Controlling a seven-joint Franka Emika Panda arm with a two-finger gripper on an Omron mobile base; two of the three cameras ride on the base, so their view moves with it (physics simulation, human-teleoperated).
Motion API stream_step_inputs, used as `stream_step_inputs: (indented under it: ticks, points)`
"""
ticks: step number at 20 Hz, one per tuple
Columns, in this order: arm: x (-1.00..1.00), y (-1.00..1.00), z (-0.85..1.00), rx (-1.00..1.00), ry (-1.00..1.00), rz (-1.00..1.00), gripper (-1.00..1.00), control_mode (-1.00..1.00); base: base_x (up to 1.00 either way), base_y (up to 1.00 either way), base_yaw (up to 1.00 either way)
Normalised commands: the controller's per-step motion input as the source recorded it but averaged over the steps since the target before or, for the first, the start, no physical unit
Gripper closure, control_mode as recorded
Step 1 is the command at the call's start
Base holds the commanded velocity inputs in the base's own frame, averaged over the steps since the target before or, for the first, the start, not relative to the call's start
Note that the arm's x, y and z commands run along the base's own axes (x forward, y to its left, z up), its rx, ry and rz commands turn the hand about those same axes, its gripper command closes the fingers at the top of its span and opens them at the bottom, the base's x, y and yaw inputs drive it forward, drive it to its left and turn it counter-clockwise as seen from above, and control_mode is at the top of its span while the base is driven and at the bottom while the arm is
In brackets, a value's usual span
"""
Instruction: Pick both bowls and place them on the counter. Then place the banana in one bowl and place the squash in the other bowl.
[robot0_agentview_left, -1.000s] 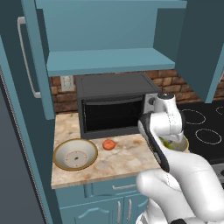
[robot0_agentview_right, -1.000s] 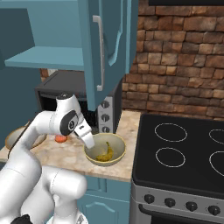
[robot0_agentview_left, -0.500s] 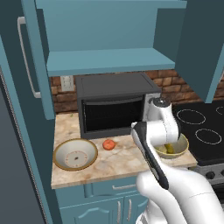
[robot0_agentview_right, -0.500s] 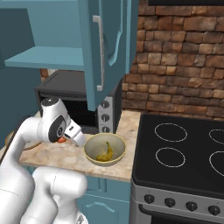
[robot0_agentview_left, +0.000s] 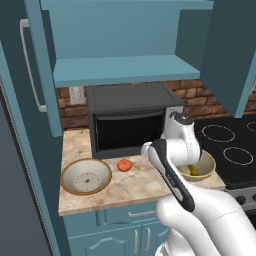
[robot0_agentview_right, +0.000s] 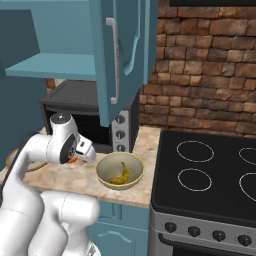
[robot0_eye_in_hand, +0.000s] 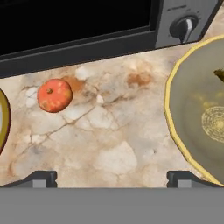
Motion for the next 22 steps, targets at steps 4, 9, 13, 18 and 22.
stream_step_inputs:
  ticks: [4, 9, 13, 18, 22]
  points:
    - [0.29, 0.44, -0.03, 0.0, 0.0, 0.12, -1.0, -1.0, 0.0, 0.0, 0.0]
    - [0.37, 0.34, -0.2, 0.02, 0.04, 0.09, -1.0, -1.0, 0.0, 0.0, 0.0]
    - [0.3, 0.33, -0.31, 0.1, 0.11, 0.08, -1.0, -1.0, 0.0, 0.0, 0.0]
    - [0.21, 0.32, -0.16, 0.04, 0.02, 0.04, -1.0, -1.0, 0.0, 0.0, 0.0]
    - [0.07, 0.22, -0.06, 0.0, 0.0, 0.0, -1.0, -1.0, 0.0, 0.0, 0.0]
